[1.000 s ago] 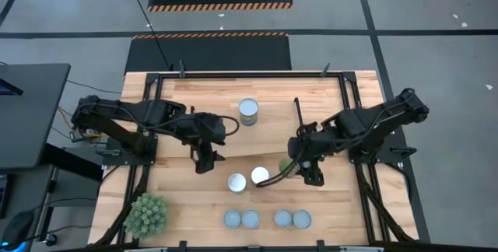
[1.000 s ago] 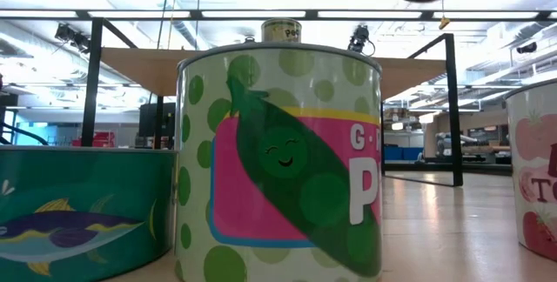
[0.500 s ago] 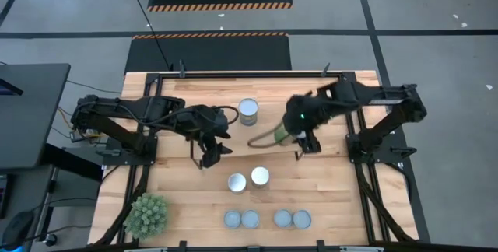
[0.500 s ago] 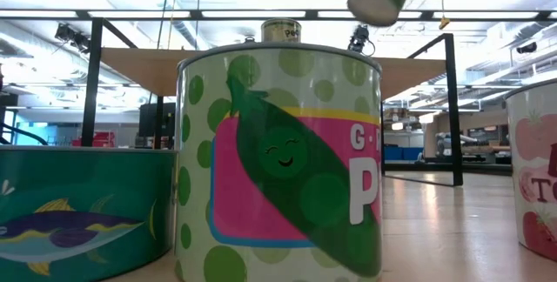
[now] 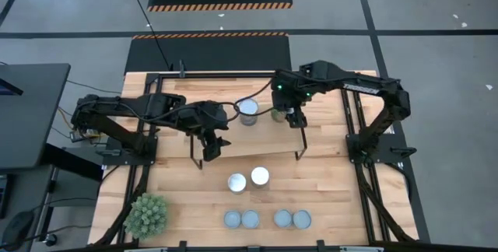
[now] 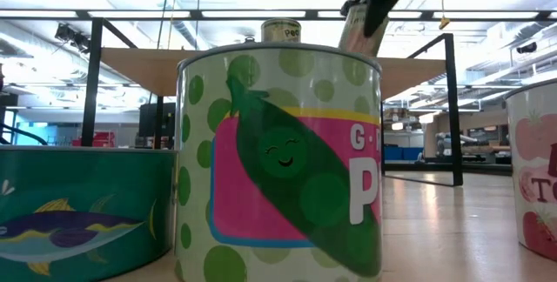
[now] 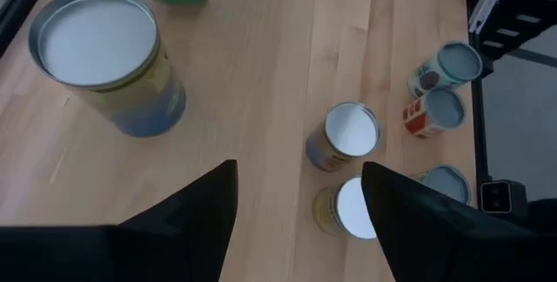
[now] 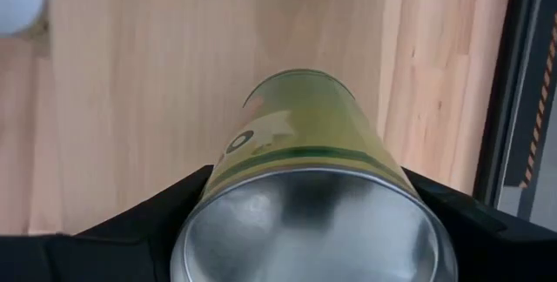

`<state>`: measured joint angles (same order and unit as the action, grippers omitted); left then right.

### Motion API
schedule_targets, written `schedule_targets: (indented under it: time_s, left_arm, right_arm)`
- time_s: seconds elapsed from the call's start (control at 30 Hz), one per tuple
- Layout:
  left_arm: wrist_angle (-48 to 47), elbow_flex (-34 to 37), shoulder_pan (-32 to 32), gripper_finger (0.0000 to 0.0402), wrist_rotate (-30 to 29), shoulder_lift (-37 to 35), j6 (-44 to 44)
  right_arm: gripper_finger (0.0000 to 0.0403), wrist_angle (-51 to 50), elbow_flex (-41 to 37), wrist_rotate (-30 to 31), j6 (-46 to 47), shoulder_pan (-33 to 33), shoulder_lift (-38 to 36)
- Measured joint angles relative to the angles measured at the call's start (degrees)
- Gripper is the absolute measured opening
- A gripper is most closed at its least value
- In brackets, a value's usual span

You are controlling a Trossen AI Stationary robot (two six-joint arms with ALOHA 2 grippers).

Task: Pick and place cans onto a shelf
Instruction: Put the canned oranges on the shelf

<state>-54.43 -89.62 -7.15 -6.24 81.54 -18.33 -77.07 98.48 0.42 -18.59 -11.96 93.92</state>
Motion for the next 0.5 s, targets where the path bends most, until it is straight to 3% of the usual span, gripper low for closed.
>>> schedule_targets:
  time_s: [0.3,0.5]
  left_arm:
    - [-0.4,0.0,0.0,0.0249,0.0,0.0,0.1]
    - [-0.4,0.0,0.0,0.0249,0.0,0.0,0.1]
  right_arm:
    - [0.0324,-0.2,0.2,-0.2,-1.3,-0.7,2.3]
    - [0.0364,0.8,-0.1,-0.9,-1.6,-0.8,2.7]
